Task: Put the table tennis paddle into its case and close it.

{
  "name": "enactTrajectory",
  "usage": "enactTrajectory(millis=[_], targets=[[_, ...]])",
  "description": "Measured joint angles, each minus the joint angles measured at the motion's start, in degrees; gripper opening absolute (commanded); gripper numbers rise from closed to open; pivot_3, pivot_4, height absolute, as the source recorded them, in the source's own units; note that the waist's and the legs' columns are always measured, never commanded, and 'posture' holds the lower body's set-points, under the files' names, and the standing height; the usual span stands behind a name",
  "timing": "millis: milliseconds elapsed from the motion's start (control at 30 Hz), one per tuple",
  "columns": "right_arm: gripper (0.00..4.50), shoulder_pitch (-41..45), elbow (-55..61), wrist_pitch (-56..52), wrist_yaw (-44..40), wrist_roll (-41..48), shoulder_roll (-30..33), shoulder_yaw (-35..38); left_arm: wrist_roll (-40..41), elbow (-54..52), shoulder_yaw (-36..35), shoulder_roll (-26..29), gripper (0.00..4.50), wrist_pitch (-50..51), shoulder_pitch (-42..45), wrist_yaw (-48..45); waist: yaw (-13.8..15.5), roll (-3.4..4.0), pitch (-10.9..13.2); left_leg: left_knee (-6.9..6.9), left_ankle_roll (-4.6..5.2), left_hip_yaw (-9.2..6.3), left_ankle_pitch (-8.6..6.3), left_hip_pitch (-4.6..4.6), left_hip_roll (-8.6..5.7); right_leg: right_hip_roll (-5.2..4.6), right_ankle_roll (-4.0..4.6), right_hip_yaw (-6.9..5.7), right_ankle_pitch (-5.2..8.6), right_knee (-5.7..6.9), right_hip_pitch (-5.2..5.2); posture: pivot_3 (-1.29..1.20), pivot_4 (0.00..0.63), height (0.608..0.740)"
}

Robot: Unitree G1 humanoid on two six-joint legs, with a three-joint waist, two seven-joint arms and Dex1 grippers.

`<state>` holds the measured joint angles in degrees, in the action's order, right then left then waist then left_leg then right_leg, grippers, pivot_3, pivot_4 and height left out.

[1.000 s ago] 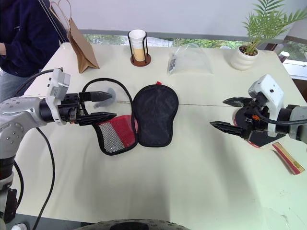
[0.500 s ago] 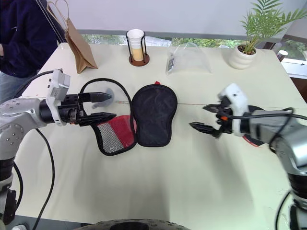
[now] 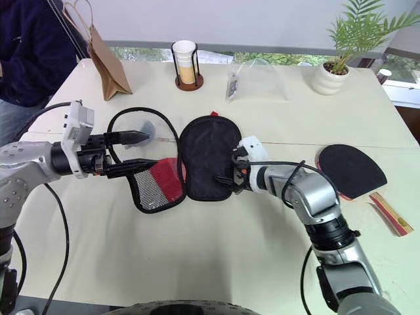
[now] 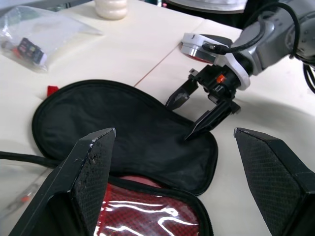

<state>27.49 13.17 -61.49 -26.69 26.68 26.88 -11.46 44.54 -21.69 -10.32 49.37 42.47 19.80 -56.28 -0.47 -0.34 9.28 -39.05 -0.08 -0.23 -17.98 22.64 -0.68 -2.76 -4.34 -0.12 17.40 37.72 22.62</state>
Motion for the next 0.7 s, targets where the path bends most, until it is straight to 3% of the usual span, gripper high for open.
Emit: enactTrajectory(millis=[300, 567, 700], targets=[[0.2, 0.45, -0.97, 3.39, -3.42, -4.52, 1.91, -3.48, 0.56, -1.24, -1.38, 0.49, 4.01, 0.9, -1.28, 1.31, -0.39, 0.01, 0.0, 0.06, 0.01, 0.01, 0.0, 0.01, -0.02, 0.0, 0.02, 0.0, 0.01, 0.04, 0.07, 0.0, 0.15, 0.74], [0.06, 0.82, -0.59, 8.36, -15.18, -5.91, 12.96, -6.23, 0.42, -1.13, -1.2, 0.44, 4.01, 0.74, -0.83, 1.22, -0.1, 0.04, 0.04, 0.03, 0.02, 0.01, -0.01, 0.04, -0.06, -0.04, 0.02, 0.0, 0.01, 0.03, 0.07, 0.0, 0.15, 0.74], [0.06, 3.8, -8.64, 15.49, -23.81, -8.78, 21.04, -6.22, -0.16, -0.9, 0.02, -0.05, 4.01, 0.4, 0.18, 1.14, -0.15, 0.03, 0.04, 0.02, 0.02, 0.01, -0.01, 0.04, -0.07, -0.04, 0.01, 0.0, 0.01, 0.01, 0.05, 0.0, 0.15, 0.74]])
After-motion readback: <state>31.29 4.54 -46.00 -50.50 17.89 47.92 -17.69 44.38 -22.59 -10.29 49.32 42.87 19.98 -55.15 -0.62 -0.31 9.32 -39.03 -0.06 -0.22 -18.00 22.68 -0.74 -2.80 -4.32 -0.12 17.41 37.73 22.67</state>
